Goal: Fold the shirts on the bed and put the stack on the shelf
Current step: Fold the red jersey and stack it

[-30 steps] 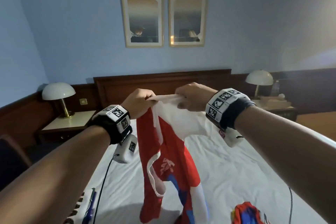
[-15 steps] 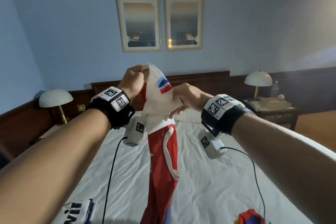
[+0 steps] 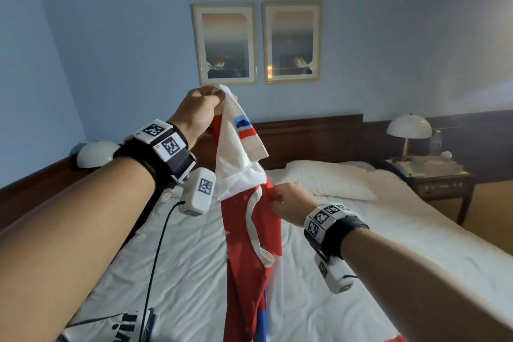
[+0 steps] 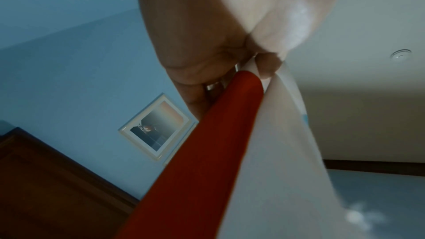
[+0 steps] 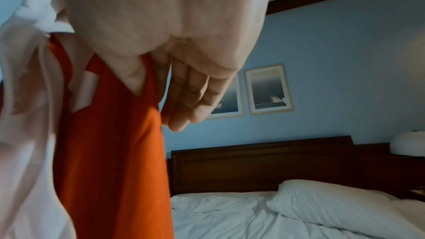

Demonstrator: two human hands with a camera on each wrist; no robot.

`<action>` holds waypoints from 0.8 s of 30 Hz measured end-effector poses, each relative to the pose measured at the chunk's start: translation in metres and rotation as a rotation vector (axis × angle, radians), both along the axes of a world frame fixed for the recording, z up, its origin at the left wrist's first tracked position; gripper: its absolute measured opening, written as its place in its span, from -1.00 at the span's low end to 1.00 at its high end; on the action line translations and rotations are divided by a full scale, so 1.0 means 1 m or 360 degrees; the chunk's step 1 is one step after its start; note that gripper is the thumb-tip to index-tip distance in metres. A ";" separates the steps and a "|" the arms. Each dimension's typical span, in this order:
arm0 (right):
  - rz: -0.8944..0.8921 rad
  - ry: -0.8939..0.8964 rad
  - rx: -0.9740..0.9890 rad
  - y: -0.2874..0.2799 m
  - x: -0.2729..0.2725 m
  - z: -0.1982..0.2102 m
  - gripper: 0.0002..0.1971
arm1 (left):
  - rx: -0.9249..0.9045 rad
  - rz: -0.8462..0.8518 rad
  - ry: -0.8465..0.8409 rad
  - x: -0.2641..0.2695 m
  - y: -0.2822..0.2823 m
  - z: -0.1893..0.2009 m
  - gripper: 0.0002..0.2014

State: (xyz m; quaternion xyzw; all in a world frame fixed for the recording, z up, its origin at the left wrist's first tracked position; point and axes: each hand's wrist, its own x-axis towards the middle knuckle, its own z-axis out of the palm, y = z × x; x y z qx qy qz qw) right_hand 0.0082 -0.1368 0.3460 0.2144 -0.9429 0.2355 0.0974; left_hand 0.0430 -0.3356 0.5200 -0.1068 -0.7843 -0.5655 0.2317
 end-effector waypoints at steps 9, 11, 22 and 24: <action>-0.0291 -0.0109 -0.0435 0.029 -0.019 0.034 -0.75 | -0.0691 0.0178 -0.0050 -0.016 -0.063 -0.029 -0.75; -0.0200 -0.0158 -0.0567 0.021 -0.021 0.044 -0.63 | -0.1136 0.0239 -0.0225 -0.018 -0.075 -0.044 -0.73; 0.0225 0.0146 -0.0077 -0.026 0.009 0.088 -0.73 | -0.0975 -0.0359 -0.0610 0.000 -0.001 -0.118 -0.73; 0.0232 0.0215 -0.0064 -0.024 0.012 0.090 -0.74 | -0.0615 -0.0285 -0.0405 -0.005 0.015 -0.134 -0.82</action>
